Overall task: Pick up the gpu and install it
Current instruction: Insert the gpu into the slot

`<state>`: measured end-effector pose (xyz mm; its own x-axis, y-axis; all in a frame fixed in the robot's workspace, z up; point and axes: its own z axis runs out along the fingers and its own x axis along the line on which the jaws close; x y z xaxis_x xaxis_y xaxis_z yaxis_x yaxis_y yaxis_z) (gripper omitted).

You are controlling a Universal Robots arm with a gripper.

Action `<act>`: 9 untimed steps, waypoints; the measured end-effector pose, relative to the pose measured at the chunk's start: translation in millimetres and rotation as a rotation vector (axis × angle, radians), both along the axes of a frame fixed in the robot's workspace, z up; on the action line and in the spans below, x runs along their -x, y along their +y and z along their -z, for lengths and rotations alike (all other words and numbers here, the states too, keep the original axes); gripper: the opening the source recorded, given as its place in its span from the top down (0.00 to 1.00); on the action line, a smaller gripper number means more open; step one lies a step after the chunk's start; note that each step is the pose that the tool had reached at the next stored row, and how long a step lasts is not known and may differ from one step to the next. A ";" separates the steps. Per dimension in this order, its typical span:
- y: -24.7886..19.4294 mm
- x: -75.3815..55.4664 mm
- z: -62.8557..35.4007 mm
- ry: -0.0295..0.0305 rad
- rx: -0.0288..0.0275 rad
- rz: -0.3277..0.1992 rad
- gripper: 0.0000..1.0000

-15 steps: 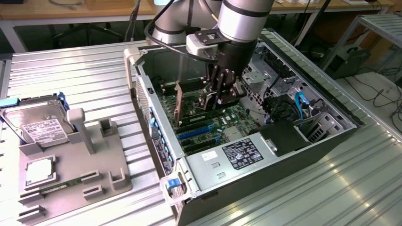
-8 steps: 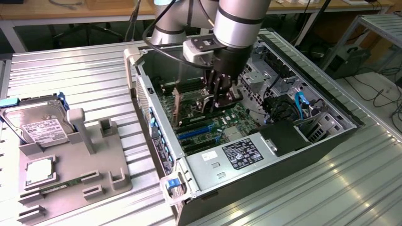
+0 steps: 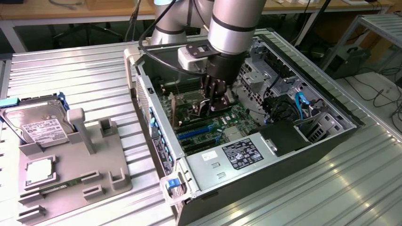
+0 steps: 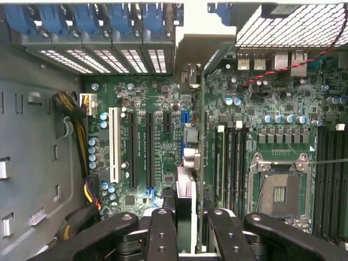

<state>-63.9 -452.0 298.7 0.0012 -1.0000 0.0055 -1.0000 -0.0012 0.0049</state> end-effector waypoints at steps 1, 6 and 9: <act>0.0 0.9 0.4 -0.0007 -0.0005 0.000 0.73; 0.0 1.6 9.0 -0.0009 -0.0014 0.000 0.73; 0.0 2.1 12.3 -0.0008 -0.0021 -0.001 0.73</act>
<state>-66.0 -452.0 286.4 0.0017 -1.0000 0.0034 -1.0000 -0.0017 0.0040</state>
